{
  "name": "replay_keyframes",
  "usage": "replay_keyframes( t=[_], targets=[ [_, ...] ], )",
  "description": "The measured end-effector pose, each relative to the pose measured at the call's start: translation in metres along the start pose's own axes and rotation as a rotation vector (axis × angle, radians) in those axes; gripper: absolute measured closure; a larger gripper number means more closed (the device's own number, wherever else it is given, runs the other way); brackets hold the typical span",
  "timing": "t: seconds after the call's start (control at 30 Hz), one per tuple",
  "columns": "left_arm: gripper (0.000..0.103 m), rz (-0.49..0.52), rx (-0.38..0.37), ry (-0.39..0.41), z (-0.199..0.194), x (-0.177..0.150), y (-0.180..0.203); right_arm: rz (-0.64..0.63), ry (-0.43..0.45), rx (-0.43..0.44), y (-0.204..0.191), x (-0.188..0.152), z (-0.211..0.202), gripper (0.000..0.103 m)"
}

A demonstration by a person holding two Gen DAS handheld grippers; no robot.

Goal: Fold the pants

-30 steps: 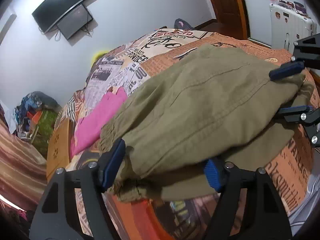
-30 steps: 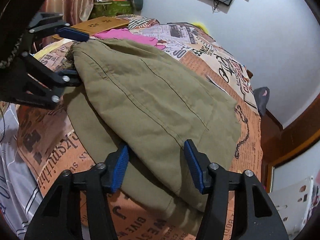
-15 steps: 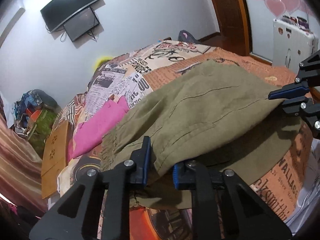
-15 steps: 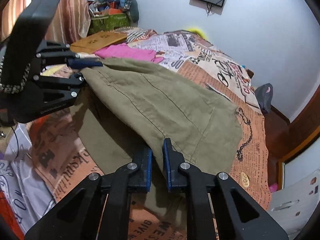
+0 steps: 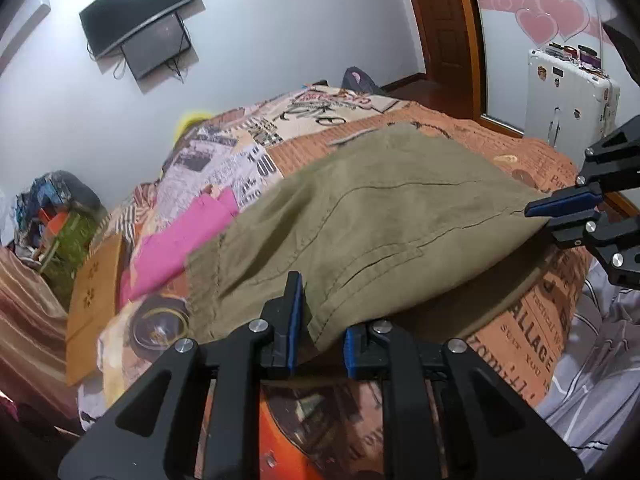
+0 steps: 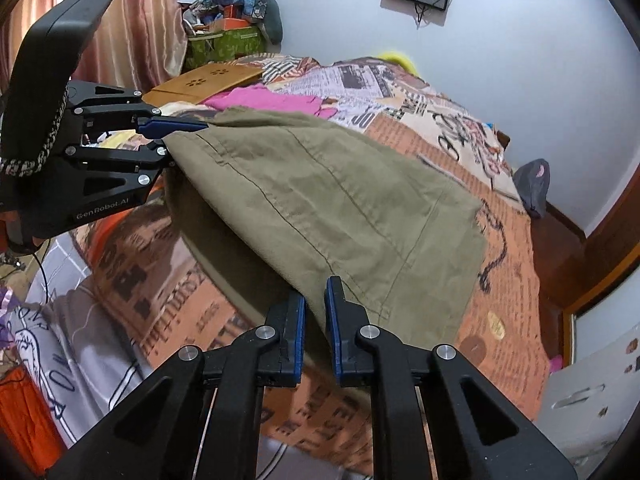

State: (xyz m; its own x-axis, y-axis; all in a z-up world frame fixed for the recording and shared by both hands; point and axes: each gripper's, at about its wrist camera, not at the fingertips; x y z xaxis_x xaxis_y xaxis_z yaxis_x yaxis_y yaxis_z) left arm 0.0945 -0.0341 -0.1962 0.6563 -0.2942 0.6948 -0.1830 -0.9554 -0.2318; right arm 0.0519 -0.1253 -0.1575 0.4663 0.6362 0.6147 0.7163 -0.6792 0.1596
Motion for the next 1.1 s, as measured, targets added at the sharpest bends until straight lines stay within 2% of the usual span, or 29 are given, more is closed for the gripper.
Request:
replay_keyframes(
  t=[0.27, 0.57, 0.67, 0.73, 0.8, 0.93, 1.03, 1.1],
  targets=[
    [0.084, -0.044, -0.060, -0.025, -0.008, -0.014, -0.004, 0.069, -0.031, 0.039, 0.002, -0.015, 0.000, 0.090],
    [0.084, -0.121, -0.171, -0.065, -0.035, -0.013, -0.022, 0.178, -0.017, 0.039, 0.023, -0.028, -0.034, 0.089],
    [0.084, -0.173, -0.254, -0.061, -0.047, -0.005, -0.034, 0.226, 0.007, 0.036, 0.035, -0.025, -0.041, 0.089],
    [0.084, -0.206, -0.285, -0.044, -0.054, 0.001, -0.043, 0.264, 0.020, 0.043, 0.045, -0.020, -0.040, 0.085],
    [0.080, -0.238, -0.283, -0.024, -0.058, 0.008, -0.050, 0.305, 0.037, 0.052, 0.054, -0.013, -0.033, 0.079],
    [0.079, -0.322, -0.268, -0.042, -0.038, 0.021, -0.059, 0.364, 0.047, 0.075, 0.065, -0.003, -0.009, 0.077],
    [0.079, -0.381, -0.294, -0.103, -0.007, 0.019, -0.061, 0.424, 0.005, 0.112, 0.071, -0.006, 0.018, 0.077],
    [0.079, -0.390, -0.280, -0.151, 0.011, 0.010, -0.059, 0.450, -0.042, 0.124, 0.072, -0.016, 0.032, 0.077]
  ],
)
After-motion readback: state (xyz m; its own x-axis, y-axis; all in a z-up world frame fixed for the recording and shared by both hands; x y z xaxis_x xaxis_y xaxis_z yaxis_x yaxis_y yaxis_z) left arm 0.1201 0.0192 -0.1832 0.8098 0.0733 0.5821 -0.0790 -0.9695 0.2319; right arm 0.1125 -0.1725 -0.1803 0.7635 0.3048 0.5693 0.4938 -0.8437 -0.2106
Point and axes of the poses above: each gripper's, at about its wrist camera, not at the fingertips, and z roughly the way its jaws point, y to its right, x to its top, and after that the axes turned 5 degrees about -z, right-handed
